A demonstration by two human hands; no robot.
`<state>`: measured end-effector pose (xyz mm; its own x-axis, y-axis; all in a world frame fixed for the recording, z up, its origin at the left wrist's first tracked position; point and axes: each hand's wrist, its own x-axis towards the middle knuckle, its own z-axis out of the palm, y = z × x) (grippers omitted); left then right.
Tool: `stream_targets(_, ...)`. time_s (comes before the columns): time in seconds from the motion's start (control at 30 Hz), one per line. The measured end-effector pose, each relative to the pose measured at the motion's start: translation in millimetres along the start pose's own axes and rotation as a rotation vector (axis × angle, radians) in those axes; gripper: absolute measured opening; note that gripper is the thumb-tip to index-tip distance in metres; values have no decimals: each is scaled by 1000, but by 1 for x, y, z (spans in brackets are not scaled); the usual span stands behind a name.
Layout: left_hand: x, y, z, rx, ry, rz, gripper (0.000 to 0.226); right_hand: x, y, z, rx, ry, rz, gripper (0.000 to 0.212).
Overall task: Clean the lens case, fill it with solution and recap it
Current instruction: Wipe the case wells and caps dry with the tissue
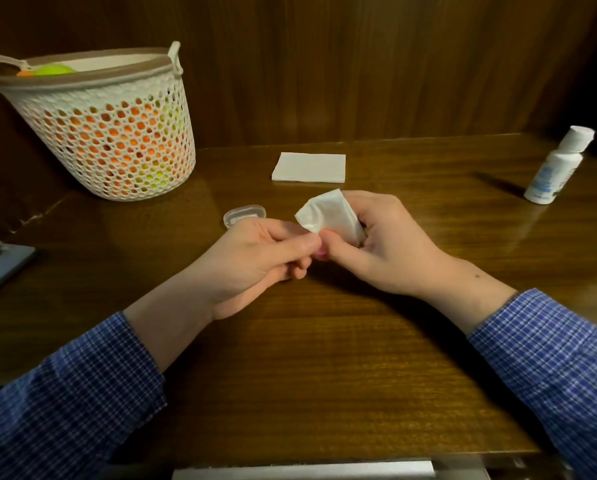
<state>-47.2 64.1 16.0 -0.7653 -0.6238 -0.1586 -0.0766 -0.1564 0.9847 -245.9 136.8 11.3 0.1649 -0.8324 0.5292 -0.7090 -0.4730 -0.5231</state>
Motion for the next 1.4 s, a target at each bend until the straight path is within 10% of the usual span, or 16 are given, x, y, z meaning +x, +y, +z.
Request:
stream_targets(0.43, 0, 1, 0, -123, -44, -55, 25, -2, -3, 6, 57, 88, 18, 14)
stream_targets(0.83, -3, -4, 8, 277, 255, 356, 24, -2, -3, 15, 225, 159, 192, 8)
stream_targets(1.13, 1, 7, 8, -81, 71, -20, 23, -3, -5, 5, 137, 118, 68, 15)
stream_targets(1.4, 0, 4, 1, -148, -3, -12, 21, -5, -4, 7, 124, 96, 92, 15)
